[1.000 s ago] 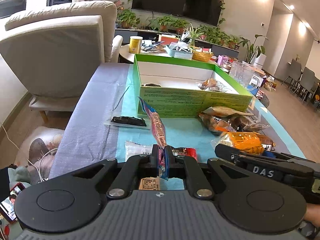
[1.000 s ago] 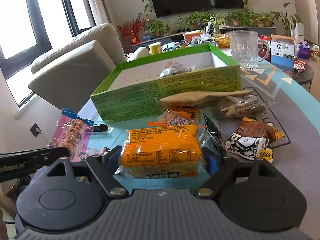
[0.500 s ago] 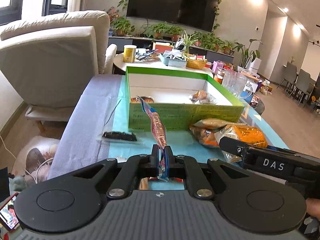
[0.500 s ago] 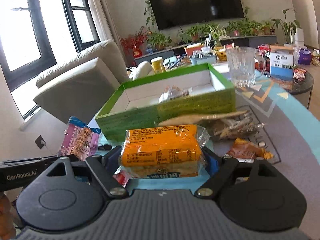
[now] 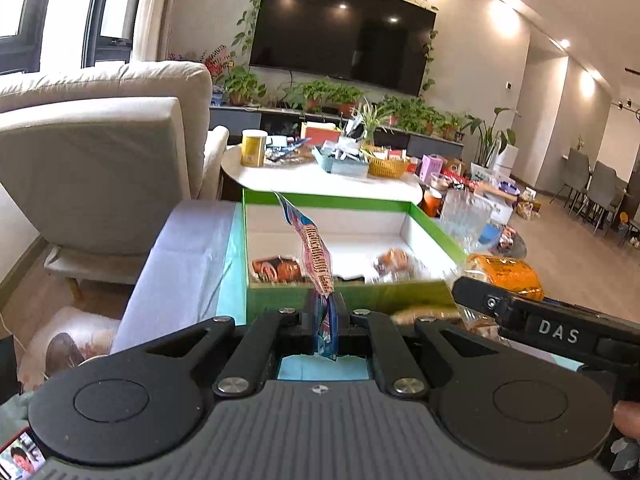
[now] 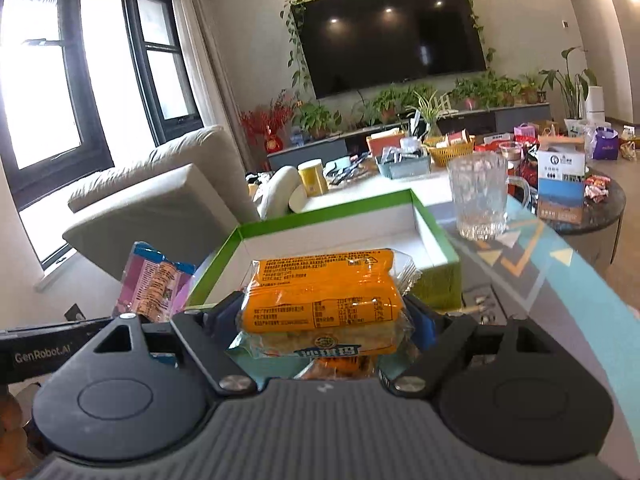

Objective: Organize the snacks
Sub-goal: 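Carry the pink bag with the left tool while the right tool carries the orange loaf into the box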

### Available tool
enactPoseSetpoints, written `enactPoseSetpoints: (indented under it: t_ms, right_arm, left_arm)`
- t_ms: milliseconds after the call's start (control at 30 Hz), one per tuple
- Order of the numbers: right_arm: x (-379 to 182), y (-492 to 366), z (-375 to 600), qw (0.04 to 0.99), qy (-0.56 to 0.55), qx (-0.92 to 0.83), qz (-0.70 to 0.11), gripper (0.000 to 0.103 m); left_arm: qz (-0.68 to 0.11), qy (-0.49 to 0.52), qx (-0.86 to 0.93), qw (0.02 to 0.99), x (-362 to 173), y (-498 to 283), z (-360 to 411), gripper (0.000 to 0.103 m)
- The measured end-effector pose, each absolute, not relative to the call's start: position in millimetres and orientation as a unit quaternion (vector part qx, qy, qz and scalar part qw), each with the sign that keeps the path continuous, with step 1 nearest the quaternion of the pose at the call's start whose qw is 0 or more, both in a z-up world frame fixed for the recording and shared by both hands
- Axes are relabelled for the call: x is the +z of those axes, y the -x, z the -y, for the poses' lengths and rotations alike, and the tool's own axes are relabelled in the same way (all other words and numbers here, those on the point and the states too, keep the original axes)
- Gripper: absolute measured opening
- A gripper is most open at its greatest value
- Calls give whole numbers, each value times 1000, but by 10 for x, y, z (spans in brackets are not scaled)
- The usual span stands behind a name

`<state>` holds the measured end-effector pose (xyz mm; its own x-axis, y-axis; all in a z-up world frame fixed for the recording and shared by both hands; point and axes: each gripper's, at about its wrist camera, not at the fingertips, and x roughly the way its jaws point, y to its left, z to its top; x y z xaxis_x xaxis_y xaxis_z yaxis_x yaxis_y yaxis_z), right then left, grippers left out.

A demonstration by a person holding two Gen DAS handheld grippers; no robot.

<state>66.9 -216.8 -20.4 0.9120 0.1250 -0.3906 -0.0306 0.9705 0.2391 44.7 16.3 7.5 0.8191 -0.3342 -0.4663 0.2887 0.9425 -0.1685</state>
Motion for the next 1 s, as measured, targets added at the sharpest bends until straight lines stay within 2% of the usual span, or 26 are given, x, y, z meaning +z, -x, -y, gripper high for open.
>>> enactPoseSetpoints:
  t_ms: [367, 1000]
  right_arm:
    - [-90, -1047, 2244, 974, -119, 36, -190, 58]
    - [-350, -1655, 2235, 967, -108, 29, -230, 58]
  left_arm:
    - [-243, 55, -166, 954, 172, -861, -23, 5]
    - [-291, 57, -171, 940, -104, -1535, 241, 5]
